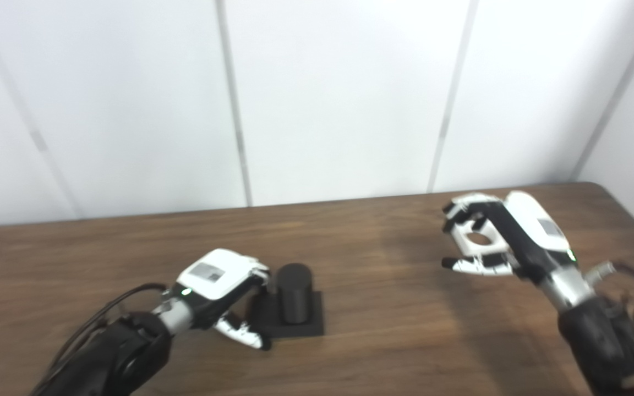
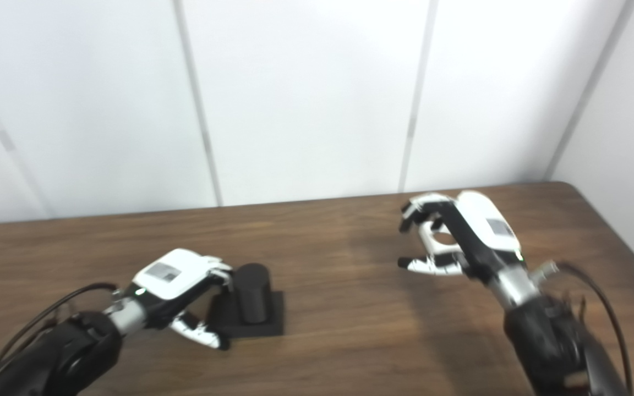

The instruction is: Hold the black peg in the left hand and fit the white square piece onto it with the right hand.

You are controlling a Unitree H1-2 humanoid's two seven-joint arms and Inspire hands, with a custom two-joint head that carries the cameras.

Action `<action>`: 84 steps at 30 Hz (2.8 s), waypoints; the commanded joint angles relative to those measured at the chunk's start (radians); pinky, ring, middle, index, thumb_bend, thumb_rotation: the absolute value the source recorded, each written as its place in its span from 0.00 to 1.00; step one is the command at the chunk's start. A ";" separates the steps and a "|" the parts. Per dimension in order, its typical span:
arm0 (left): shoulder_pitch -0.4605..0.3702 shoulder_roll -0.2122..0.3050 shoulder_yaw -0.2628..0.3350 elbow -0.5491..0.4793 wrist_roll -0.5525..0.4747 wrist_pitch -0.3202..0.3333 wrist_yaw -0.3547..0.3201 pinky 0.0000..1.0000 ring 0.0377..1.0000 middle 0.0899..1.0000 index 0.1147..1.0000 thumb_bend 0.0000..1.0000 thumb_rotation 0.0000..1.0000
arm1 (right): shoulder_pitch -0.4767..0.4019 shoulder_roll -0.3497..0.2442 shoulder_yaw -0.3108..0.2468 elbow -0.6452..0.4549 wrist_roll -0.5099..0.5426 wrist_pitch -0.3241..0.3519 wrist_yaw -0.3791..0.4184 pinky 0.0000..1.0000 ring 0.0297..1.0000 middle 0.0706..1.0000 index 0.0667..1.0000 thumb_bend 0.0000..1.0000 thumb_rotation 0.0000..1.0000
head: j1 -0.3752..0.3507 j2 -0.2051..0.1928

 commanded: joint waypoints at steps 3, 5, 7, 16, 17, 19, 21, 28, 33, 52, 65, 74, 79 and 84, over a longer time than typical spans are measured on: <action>0.097 0.045 -0.060 0.086 0.049 -0.057 -0.061 0.79 0.85 0.81 0.43 0.52 0.08 | -0.116 -0.072 0.019 -0.008 -0.102 0.093 0.088 0.54 0.71 0.80 0.74 0.76 0.03 | -0.073 -0.026; 0.101 0.053 -0.056 0.091 0.049 -0.071 -0.044 0.77 0.84 0.80 0.43 0.52 0.08 | -0.154 -0.092 0.037 0.020 -0.135 0.113 0.118 0.56 0.73 0.82 0.74 0.78 0.03 | -0.102 -0.036; 0.105 0.060 -0.053 0.087 0.052 -0.075 -0.039 0.76 0.83 0.80 0.43 0.52 0.07 | -0.190 -0.112 0.058 0.043 -0.169 0.148 0.167 0.60 0.78 0.85 0.77 0.82 0.06 | -0.121 -0.045; 0.111 0.074 -0.064 0.138 0.071 -0.117 0.017 0.78 0.82 0.80 0.43 0.52 0.08 | -0.312 -0.164 0.161 0.189 -0.285 0.251 0.342 0.65 0.86 0.92 0.83 0.85 0.07 | -0.165 -0.074; 0.111 0.074 -0.065 0.144 0.073 -0.120 0.022 0.78 0.82 0.81 0.43 0.52 0.08 | -0.324 -0.170 0.174 0.207 -0.295 0.258 0.363 0.66 0.87 0.93 0.84 0.86 0.08 | -0.165 -0.074; 0.113 0.074 -0.066 0.154 0.075 -0.126 0.031 0.79 0.83 0.82 0.43 0.52 0.08 | -0.342 -0.177 0.195 0.238 -0.310 0.263 0.387 0.68 0.89 0.94 0.86 0.88 0.08 | -0.162 -0.074; 0.112 0.073 -0.065 0.170 0.067 -0.137 0.040 0.80 0.84 0.83 0.43 0.52 0.08 | -0.363 -0.187 0.222 0.286 -0.328 0.254 0.397 0.69 0.88 0.94 0.86 0.92 0.08 | -0.162 -0.074; 0.116 0.072 -0.069 0.197 0.066 -0.159 0.068 0.80 0.84 0.83 0.43 0.52 0.08 | -0.395 -0.191 0.269 0.399 -0.335 0.232 0.384 0.69 0.85 0.91 0.84 0.96 0.10 | -0.153 -0.072; 0.118 0.070 -0.066 0.196 0.063 -0.158 0.071 0.80 0.84 0.83 0.43 0.52 0.08 | -0.394 -0.186 0.284 0.446 -0.329 0.224 0.356 0.68 0.84 0.89 0.84 0.95 0.12 | -0.149 -0.071; 0.131 0.079 -0.055 0.123 0.043 -0.117 0.023 0.83 0.83 0.81 0.43 0.52 0.08 | -0.388 -0.160 0.318 0.499 -0.329 0.236 0.328 0.73 0.86 0.90 0.85 0.89 0.14 | -0.131 -0.057; 0.142 0.082 -0.060 0.068 0.046 -0.086 -0.006 0.76 0.81 0.80 0.43 0.52 0.07 | -0.397 -0.145 0.333 0.529 -0.311 0.211 0.299 0.71 0.84 0.89 0.84 0.87 0.15 | -0.105 -0.040; 0.144 0.086 -0.060 0.040 0.047 -0.067 -0.026 0.76 0.81 0.80 0.43 0.52 0.07 | -0.450 -0.128 0.377 0.613 -0.302 0.189 0.298 0.72 0.84 0.88 0.75 0.84 0.15 | -0.088 -0.028; 0.147 0.089 -0.058 0.021 0.039 -0.059 -0.032 0.75 0.81 0.79 0.43 0.52 0.07 | -0.477 -0.115 0.404 0.656 -0.296 0.172 0.295 0.73 0.85 0.86 0.73 0.83 0.16 | -0.083 -0.023; 0.148 0.091 -0.057 0.013 0.039 -0.052 -0.041 0.74 0.80 0.79 0.43 0.52 0.07 | -0.492 -0.104 0.421 0.683 -0.295 0.171 0.299 0.72 0.84 0.85 0.71 0.82 0.18 | -0.081 -0.020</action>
